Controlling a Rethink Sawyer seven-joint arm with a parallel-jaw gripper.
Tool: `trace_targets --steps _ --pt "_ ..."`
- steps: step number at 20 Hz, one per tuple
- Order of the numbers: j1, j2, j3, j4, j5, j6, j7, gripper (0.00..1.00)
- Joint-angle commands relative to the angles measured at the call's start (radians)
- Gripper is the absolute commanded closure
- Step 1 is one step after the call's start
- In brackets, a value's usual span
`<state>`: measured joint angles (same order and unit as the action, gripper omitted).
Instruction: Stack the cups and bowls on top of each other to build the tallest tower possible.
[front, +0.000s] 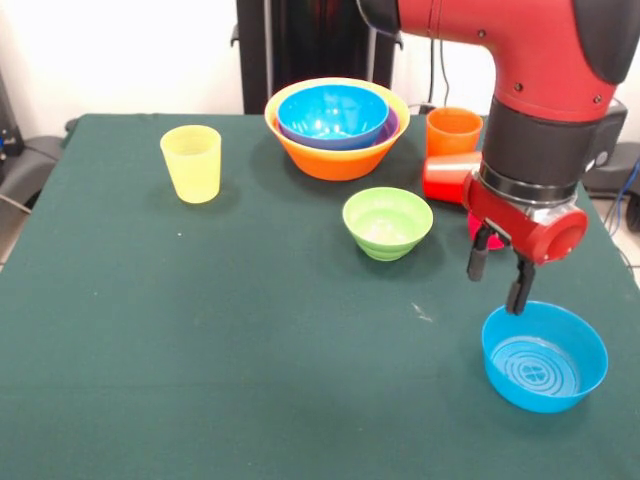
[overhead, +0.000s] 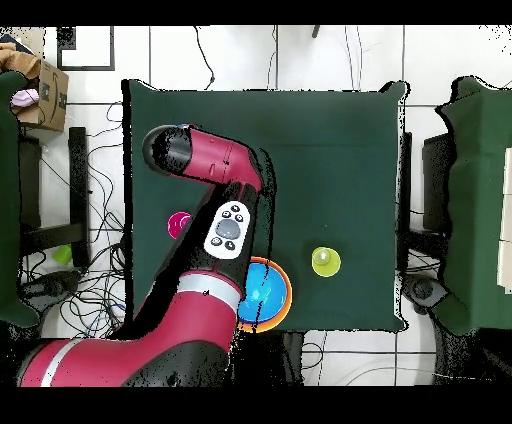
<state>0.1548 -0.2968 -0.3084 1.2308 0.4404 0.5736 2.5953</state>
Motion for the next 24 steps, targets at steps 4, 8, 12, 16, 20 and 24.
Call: trace_targets --steps 4,8,12,16,20,24 --pt "0.019 0.172 0.061 -0.109 0.002 0.079 0.158 0.0" --pt "0.04 0.246 0.041 -0.207 0.009 0.112 0.188 0.0" --pt "0.067 0.299 -0.021 -0.307 0.014 0.19 0.241 0.0" --pt "0.069 0.31 -0.028 -0.316 0.019 0.188 0.218 0.0" --pt "0.071 0.297 -0.047 -0.311 0.013 0.216 0.204 0.0" --pt "0.064 0.281 -0.046 -0.298 0.012 0.219 0.182 0.0"
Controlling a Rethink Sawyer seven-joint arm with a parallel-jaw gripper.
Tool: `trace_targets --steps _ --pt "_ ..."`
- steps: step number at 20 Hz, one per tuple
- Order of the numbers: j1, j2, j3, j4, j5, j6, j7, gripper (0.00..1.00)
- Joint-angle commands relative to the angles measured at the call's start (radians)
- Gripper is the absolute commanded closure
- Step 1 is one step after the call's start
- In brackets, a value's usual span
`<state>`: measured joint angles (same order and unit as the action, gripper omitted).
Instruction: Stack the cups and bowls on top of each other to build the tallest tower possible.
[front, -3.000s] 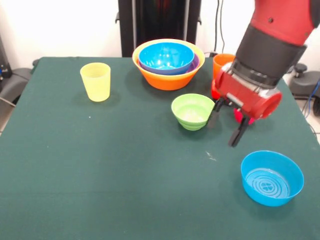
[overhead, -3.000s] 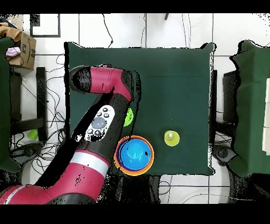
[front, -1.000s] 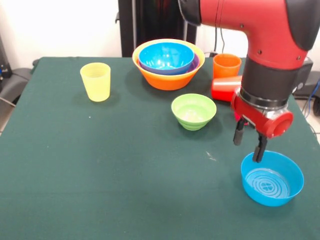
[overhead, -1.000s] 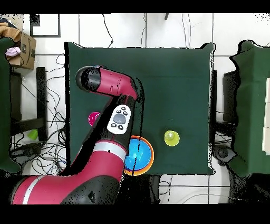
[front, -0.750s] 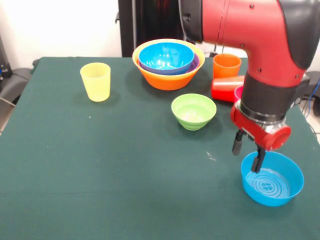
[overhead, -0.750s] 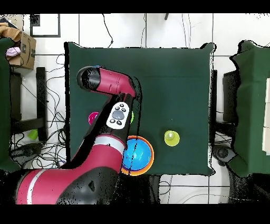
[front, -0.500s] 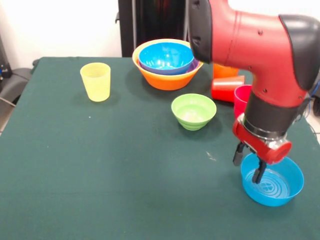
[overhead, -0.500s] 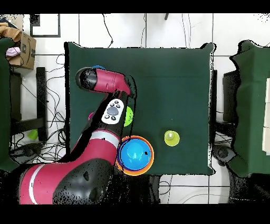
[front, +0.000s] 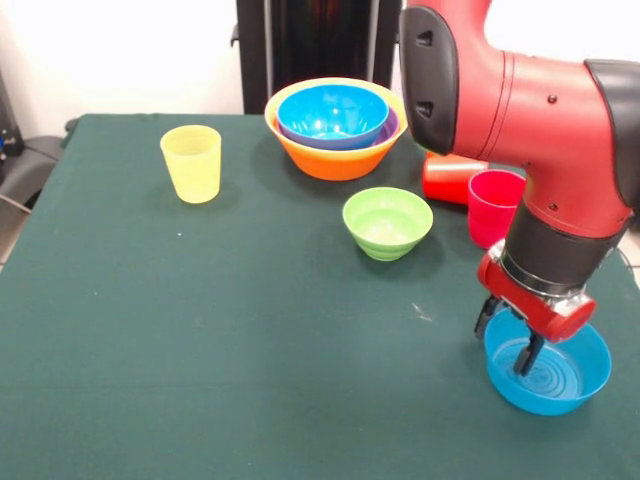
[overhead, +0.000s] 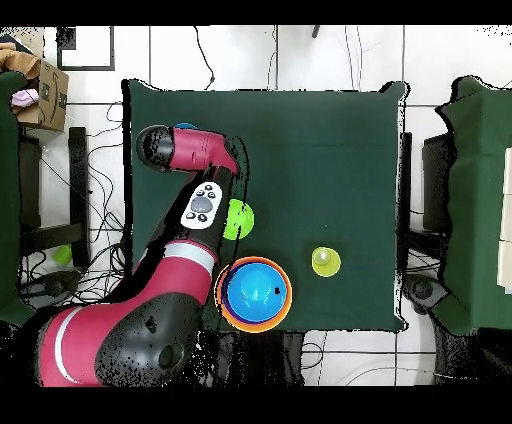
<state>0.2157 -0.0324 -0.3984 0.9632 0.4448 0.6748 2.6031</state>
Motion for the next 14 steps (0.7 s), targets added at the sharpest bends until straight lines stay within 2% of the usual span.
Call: trace_targets --steps 1,7,8,14 --pt "0.002 0.017 0.043 -0.031 0.007 0.116 0.173 0.0" --pt "0.001 -0.008 0.048 0.019 0.009 0.105 0.158 0.0" --pt "0.0 -0.006 0.045 0.017 0.01 0.109 0.16 1.0" --pt "-0.007 -0.007 0.049 0.021 0.015 0.109 0.156 1.0"
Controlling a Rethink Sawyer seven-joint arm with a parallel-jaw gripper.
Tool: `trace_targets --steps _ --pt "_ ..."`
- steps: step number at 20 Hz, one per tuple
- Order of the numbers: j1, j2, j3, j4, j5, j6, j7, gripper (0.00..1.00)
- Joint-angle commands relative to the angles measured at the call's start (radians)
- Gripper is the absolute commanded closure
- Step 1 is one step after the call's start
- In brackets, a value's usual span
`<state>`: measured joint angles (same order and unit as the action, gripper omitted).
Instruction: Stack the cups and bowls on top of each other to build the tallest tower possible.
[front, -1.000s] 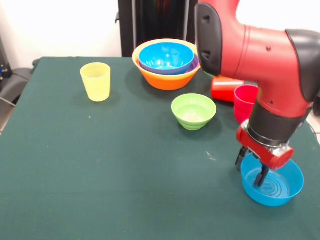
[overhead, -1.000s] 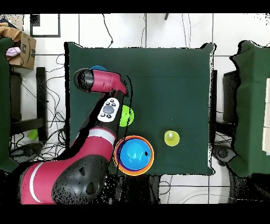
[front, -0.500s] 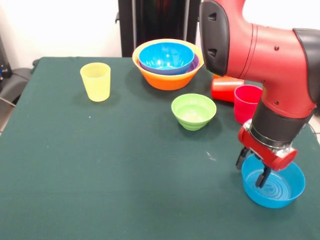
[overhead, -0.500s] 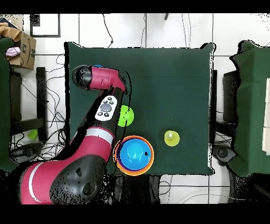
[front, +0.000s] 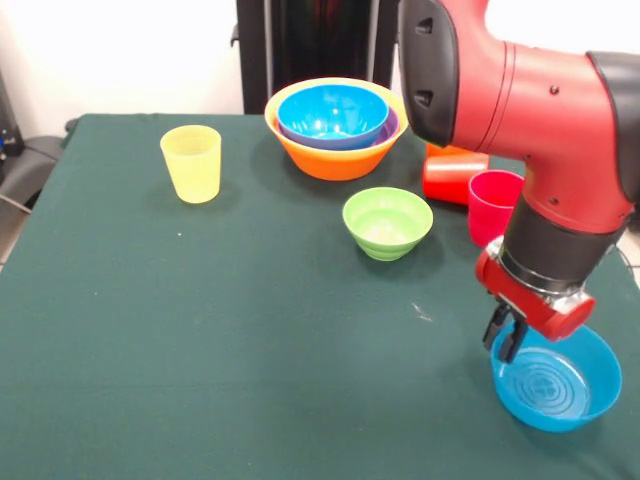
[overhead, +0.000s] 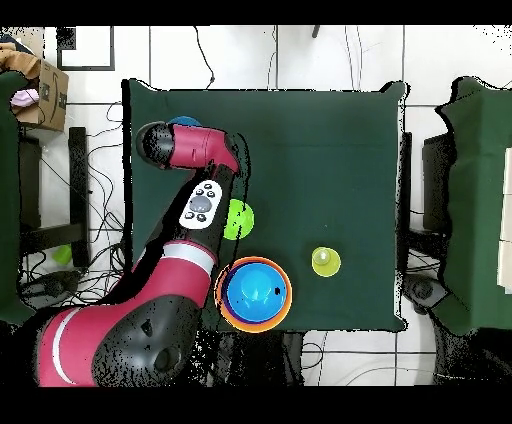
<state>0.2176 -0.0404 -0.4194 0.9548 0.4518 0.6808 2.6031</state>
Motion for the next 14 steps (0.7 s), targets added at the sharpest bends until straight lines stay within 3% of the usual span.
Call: trace_targets --steps 1,14 --pt "-0.007 -0.008 0.073 0.049 0.008 0.092 0.153 1.0" --pt "-0.007 -0.035 0.081 0.095 0.005 0.064 0.144 1.0"
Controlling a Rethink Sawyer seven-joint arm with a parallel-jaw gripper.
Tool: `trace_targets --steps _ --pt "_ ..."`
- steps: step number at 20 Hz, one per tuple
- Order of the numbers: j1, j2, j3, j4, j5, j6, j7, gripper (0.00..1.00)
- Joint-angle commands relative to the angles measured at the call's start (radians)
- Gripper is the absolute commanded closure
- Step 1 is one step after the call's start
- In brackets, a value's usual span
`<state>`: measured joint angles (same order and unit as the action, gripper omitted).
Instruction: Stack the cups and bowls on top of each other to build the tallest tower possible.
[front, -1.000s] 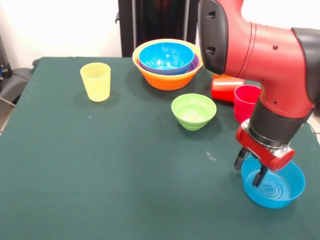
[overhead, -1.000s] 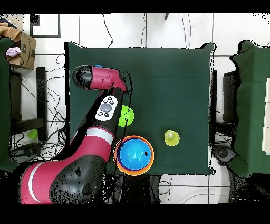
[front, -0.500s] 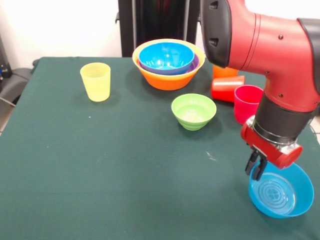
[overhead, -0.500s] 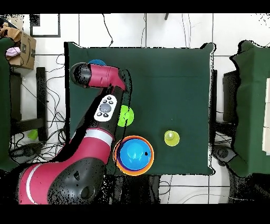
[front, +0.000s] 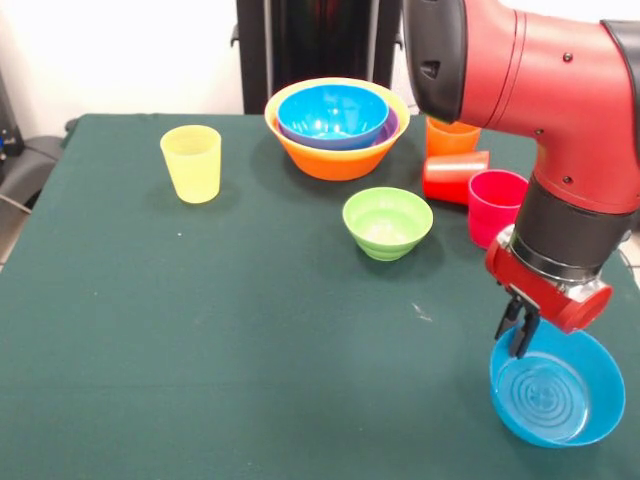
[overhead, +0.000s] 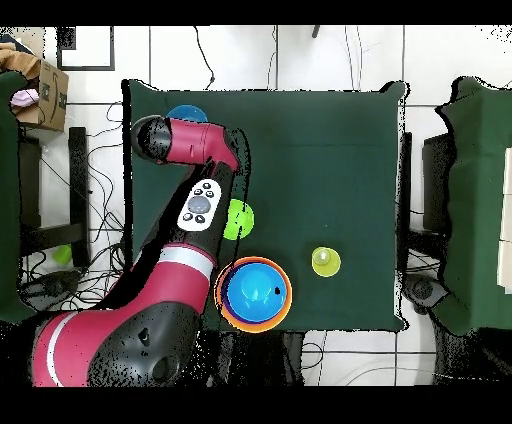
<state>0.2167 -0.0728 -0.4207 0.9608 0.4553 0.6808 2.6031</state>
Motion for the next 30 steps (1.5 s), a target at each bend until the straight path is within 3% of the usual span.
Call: trace_targets --steps 1,3,8,11,21,24,30 --pt "-0.01 -0.021 0.086 0.106 0.001 0.063 0.133 1.0" --pt "-0.013 -0.076 0.088 0.163 -0.003 0.061 0.11 1.0" --pt "-0.006 -0.312 0.073 0.333 -0.012 0.185 0.032 1.0" --pt "-0.015 -0.405 0.069 0.402 -0.027 0.218 -0.014 1.0" --pt "-0.121 -0.718 0.089 0.689 -0.104 0.27 -0.276 1.0" --pt "-0.17 -0.783 0.079 0.785 -0.16 0.235 -0.362 1.0" --pt "-0.285 -0.827 0.148 0.953 -0.232 0.026 -0.433 1.0"
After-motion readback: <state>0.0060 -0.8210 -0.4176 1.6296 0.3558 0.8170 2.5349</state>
